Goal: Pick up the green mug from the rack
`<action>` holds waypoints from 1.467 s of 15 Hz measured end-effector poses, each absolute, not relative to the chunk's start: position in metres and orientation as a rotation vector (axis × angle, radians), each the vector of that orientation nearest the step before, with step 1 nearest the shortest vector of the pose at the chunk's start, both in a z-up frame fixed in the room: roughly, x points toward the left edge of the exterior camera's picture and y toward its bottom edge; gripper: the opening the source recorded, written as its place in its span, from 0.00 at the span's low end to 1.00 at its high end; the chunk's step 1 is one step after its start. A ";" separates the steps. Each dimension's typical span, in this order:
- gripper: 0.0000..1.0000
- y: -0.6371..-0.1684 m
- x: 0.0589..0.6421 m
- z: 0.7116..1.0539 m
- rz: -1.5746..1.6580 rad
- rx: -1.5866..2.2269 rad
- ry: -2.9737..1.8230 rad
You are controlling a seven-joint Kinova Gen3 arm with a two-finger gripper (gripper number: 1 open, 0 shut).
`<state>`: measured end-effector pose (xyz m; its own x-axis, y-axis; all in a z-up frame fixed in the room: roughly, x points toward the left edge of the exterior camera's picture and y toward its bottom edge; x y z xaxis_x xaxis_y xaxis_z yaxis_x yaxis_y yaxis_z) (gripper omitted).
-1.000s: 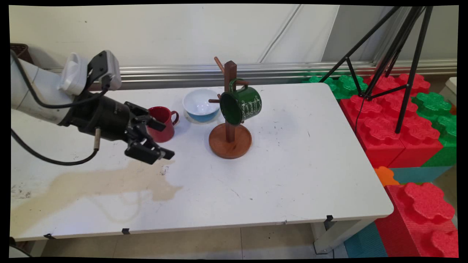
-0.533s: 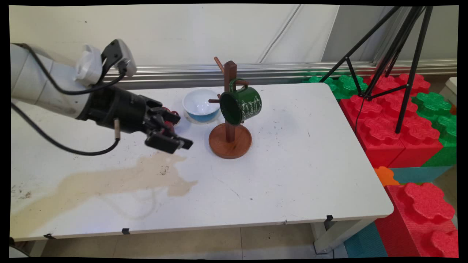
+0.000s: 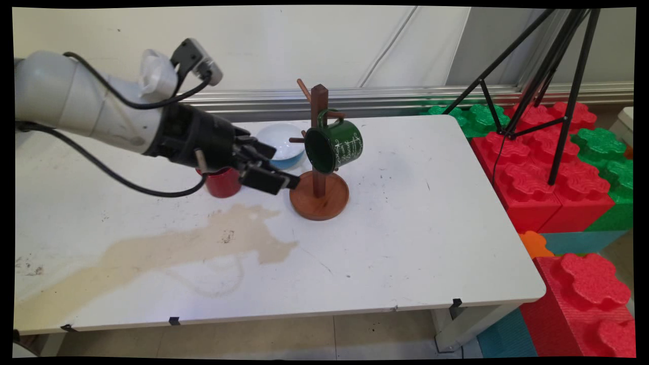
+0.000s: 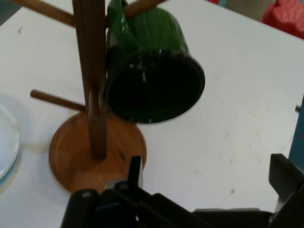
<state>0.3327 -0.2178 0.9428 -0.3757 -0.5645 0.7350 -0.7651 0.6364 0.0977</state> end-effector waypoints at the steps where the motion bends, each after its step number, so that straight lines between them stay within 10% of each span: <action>1: 1.00 -0.220 0.328 0.943 0.334 1.045 -2.073; 22: 1.00 -0.249 0.255 0.908 0.370 1.216 -1.872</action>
